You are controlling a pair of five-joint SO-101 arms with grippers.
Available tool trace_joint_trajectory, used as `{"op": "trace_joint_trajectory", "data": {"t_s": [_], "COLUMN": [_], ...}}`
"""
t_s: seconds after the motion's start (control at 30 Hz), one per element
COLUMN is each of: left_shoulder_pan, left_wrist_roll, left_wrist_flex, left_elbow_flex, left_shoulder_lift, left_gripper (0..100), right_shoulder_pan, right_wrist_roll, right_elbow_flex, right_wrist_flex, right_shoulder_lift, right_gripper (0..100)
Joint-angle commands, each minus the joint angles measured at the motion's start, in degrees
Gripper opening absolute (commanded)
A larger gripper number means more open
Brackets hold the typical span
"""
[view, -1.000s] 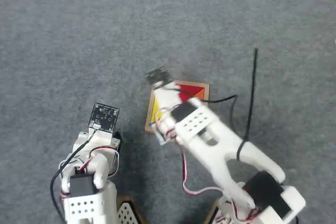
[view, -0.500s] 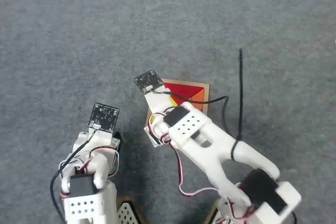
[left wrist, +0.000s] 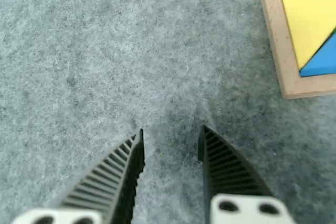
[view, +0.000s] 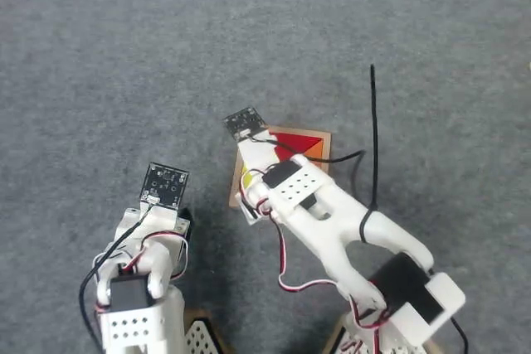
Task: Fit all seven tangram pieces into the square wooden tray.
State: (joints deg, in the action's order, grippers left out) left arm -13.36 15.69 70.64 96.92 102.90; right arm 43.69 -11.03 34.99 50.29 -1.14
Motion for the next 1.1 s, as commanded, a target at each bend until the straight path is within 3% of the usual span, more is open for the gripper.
{"op": "trace_joint_trajectory", "data": {"t_s": [0.0,0.7,0.87,1.07], "left_shoulder_pan": [-0.4,-0.4,-0.4,-0.4], "left_wrist_roll": [0.5,0.5,0.5,0.4], "left_wrist_flex": [-1.0,-0.8,-0.9,-1.1], "left_elbow_flex": [-0.4,-0.4,-0.4,-0.4], "left_shoulder_lift": [-0.1,0.0,0.1,0.1], "left_gripper": [17,17,17,17], "right_shoulder_pan": [-1.3,-3.9,-7.1,-17.5], "right_wrist_roll": [0.9,6.8,6.7,6.9], "right_elbow_flex": [-3.4,-3.7,-2.1,11.8], "right_wrist_flex": [0.3,-1.2,3.1,3.5], "right_shoulder_lift": [-2.5,1.5,-10.9,-35.0], "right_gripper": [2.3,1.7,0.7,0.7]}}
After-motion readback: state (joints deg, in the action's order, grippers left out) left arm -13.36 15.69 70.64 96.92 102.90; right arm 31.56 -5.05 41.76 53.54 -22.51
